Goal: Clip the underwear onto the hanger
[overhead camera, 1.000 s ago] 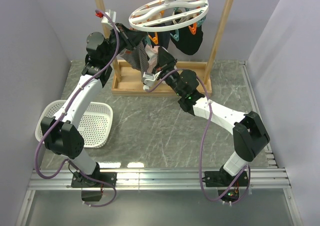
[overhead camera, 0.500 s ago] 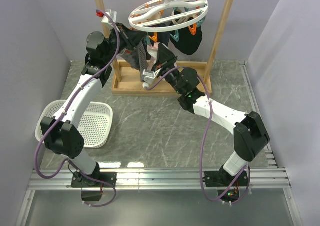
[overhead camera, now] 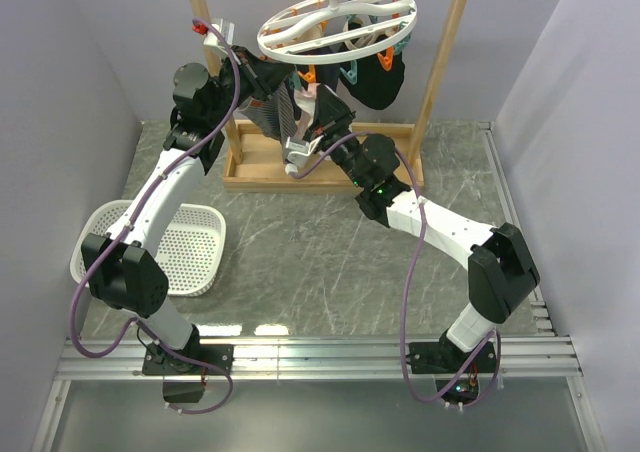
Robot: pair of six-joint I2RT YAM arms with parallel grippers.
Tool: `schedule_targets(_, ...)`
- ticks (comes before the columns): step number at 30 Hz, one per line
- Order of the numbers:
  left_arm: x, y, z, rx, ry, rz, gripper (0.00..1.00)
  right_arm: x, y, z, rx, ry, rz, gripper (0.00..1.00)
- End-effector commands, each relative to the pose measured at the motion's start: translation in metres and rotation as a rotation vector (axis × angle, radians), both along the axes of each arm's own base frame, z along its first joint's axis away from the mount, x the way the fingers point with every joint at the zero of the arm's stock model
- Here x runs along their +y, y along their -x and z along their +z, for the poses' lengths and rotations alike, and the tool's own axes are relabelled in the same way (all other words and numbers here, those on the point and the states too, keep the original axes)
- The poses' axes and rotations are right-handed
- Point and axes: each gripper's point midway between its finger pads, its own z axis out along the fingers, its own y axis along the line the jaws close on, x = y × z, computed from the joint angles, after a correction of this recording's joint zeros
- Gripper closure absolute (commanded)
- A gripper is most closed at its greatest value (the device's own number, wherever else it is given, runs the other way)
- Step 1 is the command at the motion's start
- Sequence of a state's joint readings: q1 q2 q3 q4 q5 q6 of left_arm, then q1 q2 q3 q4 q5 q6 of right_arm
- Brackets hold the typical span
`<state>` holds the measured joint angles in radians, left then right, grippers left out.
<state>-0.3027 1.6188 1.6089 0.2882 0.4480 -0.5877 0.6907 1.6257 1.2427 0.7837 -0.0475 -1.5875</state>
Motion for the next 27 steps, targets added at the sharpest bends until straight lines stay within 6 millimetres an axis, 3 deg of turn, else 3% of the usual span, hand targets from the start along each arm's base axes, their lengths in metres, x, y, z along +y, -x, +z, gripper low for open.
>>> schedule_targets(1,-0.016,0.01,0.002,-0.012,-0.021,-0.075,1.0,-0.007,0.003,0.02,-0.037,-0.046,-0.006,1.0)
schedule_targets(14,-0.017,0.009,-0.003,-0.01,-0.039,-0.08,1.0,-0.007,-0.007,0.038,-0.038,-0.093,-0.024,1.0)
schedule_targets(27,-0.019,0.007,-0.003,-0.015,-0.044,-0.073,1.0,-0.014,0.003,0.056,-0.024,-0.166,0.001,1.0)
